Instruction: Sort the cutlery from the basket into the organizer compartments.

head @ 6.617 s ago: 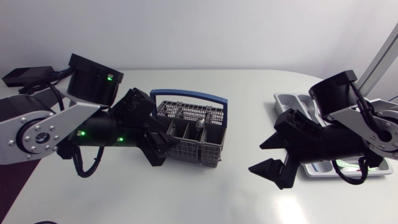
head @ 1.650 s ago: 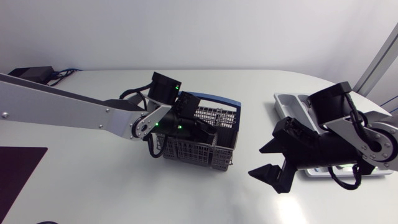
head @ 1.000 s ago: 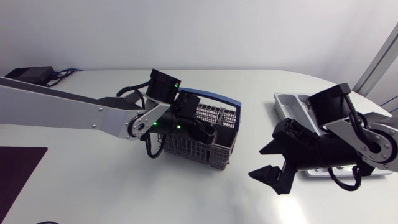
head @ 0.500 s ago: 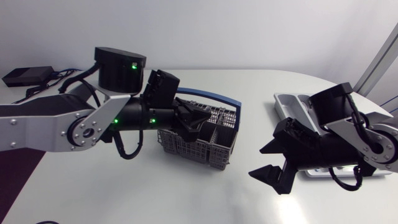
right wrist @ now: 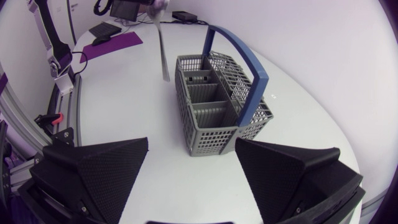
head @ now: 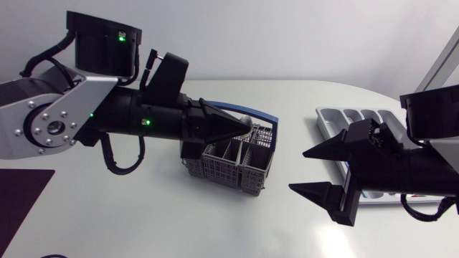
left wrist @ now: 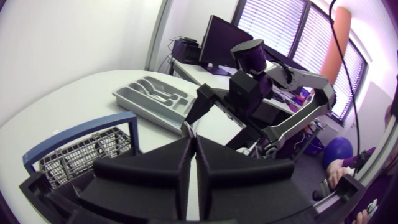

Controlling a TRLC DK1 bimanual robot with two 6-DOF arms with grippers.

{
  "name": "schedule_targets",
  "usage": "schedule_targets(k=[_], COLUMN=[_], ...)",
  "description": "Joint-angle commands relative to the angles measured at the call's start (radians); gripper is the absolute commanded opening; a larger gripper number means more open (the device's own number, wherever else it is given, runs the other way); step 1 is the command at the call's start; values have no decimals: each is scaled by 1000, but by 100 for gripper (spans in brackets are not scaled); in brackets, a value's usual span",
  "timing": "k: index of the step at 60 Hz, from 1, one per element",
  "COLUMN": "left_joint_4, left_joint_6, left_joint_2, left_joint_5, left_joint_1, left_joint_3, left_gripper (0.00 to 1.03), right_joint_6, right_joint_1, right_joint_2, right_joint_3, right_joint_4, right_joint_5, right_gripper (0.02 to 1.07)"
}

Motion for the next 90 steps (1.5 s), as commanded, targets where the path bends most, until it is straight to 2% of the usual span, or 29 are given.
schedule_targets(k=[1,6,16,26,38,52,58,70,77,87,88,90], left_joint_4=[-46,-126,-164,-169,-164,-170,-170,-172,-167,-154,-152,-150], left_joint_6=[19,57,72,77,79,76,76,76,72,65,63,60], left_joint_2=[-1,16,13,16,36,52,52,52,50,45,44,42], left_joint_5=[79,134,180,202,202,233,234,239,237,237,237,237], left_joint_1=[6,-1,-8,-20,-50,-44,-40,-32,-26,-3,0,2], left_joint_3=[44,67,73,70,72,79,78,81,79,78,78,78], left_gripper=[3,3,3,3,3,3,3,3,3,33,39,41], right_joint_6=[23,37,77,126,151,157,155,155,154,152,152,151], right_joint_1=[39,82,163,178,243,284,284,284,284,286,286,286], right_joint_2=[-19,-13,1,16,107,164,168,167,167,170,173,174], right_joint_3=[27,33,62,86,125,145,146,140,140,140,142,142], right_joint_4=[0,5,13,62,96,123,132,131,119,103,102,97], right_joint_5=[-13,-13,-22,-90,-99,-119,-130,-140,-157,-172,-172,-172], right_gripper=[103,103,103,103,101,79,56,26,20,11,8,8])
